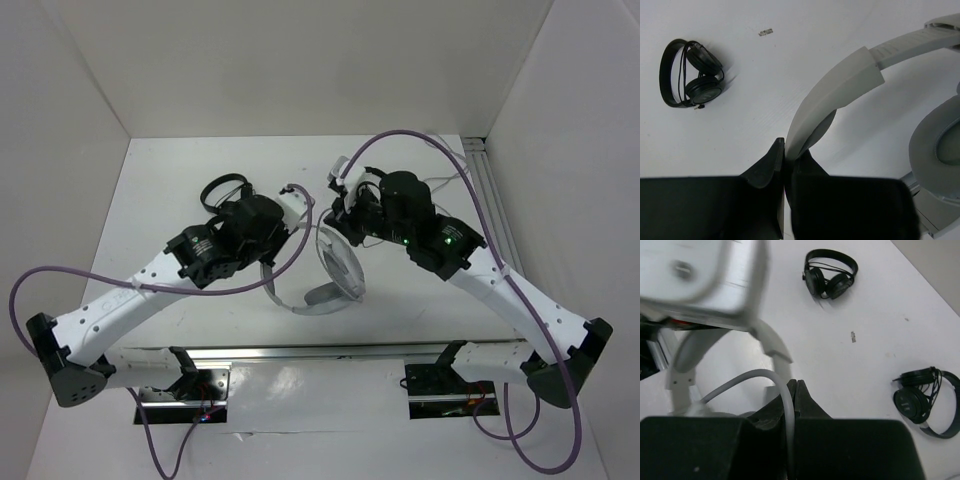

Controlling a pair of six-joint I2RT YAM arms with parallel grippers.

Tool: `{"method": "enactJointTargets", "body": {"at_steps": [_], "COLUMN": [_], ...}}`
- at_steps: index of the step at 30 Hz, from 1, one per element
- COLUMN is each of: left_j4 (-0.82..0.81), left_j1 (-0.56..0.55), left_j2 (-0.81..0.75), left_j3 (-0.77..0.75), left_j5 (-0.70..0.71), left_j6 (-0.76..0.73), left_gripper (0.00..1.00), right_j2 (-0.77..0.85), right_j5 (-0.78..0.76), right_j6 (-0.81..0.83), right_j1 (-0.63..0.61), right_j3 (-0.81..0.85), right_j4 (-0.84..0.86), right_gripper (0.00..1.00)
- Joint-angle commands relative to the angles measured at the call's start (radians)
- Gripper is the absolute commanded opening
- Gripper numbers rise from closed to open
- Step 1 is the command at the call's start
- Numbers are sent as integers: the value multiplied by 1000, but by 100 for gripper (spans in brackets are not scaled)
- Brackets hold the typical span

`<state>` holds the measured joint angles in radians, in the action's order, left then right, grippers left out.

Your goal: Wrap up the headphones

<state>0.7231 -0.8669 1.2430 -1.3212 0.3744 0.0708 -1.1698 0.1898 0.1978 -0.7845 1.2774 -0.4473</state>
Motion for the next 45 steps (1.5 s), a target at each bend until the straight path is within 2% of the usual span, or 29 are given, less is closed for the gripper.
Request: {"method": "enactJointTargets", "body": {"at_steps": [1,5,12,17,20,22,23,26,27,31,32,36,41,45], "left_j4": [-146,-179,-188,-197,-186,-168,-168,-146,-146,-105,-96,-51,-51,-51], "left_j1": [-1,-1,-1,-1,-11,-11,-11,-11,-11,-11,-11,-11,-11,-11], "left_j2": [-97,-139,-197,-206,-220,-229,-229,-247,-247,-257,-257,-235,-244,-244], "left_j3": [-1,19,37,-22,-73,-98,-124,-170,-179,-231,-260,-346,-430,-489], "left_j5": [-109,-206,-287,-278,-289,-289,-299,-313,-313,-322,-322,-273,-200,-76], "left_j6": [-12,-54,-74,-20,1,12,12,24,33,53,67,113,202,274], "left_gripper": [0,0,0,0,0,0,0,0,0,0,0,0,0,0], "right_j2": [-7,-16,-36,-34,-15,-14,-14,-37,-37,-112,-143,-172,-269,-320], "right_j5": [-42,-125,-83,100,201,298,331,491,520,638,651,642,675,720], "right_j6": [-8,-17,-17,-17,-40,-57,-70,-115,-115,-165,-184,-241,-299,-353], "right_j1": [27,45,63,85,110,136,136,154,154,163,163,154,163,163], "right_j3": [30,30,10,-70,-122,-167,-176,-207,-207,-205,-205,-271,-316,-329], "right_j4": [-19,10,45,139,247,303,344,435,458,533,551,718,834,913], "right_gripper": [0,0,0,8,8,15,26,35,35,54,54,57,57,56]}}
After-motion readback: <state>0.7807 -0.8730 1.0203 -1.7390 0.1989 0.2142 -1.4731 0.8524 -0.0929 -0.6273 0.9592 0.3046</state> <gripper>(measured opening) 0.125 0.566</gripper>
